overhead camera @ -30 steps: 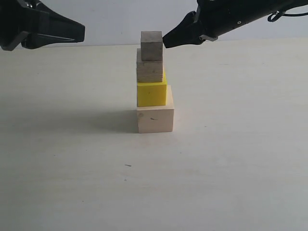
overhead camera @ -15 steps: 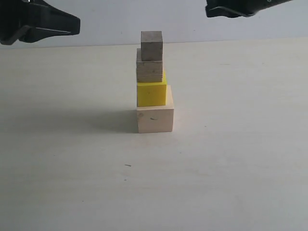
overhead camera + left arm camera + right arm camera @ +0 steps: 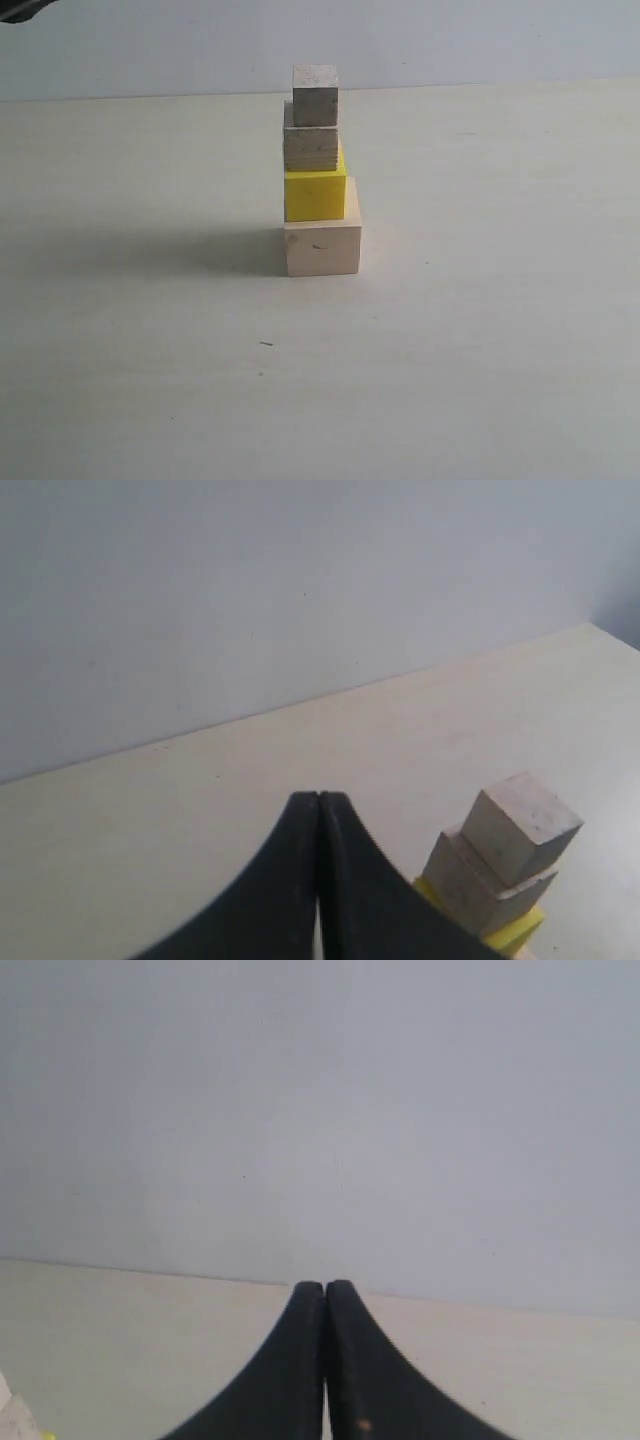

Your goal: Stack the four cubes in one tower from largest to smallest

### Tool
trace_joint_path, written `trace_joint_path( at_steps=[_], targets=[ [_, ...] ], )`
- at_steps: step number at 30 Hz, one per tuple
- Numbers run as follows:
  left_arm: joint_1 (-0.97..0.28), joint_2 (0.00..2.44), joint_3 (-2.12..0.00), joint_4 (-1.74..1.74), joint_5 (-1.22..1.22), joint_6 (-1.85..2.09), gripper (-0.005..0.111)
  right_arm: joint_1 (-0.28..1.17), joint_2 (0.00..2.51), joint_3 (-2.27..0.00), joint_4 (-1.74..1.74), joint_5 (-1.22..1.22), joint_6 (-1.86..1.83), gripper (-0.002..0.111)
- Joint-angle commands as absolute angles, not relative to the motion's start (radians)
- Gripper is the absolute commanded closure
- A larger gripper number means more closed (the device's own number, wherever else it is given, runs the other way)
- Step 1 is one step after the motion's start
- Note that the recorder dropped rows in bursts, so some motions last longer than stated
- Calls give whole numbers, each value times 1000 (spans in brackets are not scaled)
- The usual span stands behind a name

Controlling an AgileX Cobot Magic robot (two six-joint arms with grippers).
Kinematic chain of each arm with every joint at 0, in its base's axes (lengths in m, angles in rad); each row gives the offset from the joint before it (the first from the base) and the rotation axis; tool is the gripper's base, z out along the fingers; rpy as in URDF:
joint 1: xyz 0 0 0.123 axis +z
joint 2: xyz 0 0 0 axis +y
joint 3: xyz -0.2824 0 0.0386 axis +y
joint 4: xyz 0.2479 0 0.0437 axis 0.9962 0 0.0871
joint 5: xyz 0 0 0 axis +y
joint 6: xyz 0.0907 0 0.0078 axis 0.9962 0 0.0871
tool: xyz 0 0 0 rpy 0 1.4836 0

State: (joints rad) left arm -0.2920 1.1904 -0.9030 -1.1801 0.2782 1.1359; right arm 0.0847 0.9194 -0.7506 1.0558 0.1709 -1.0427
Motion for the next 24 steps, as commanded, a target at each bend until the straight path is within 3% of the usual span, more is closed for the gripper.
trace_joint_path(
  at_steps=[1,10,24],
  targets=[
    [-289,1069,-836,-1304,212,1270,107,82,713,-639,998,165,-1047,108],
    [-289,785,-720,-1318,178,1283,107,82,443,-583,993,184,-1038,108],
    [-289,665,-710,-1318,178,1278,107,82,372,-585,993,184,-1022,108]
  ],
)
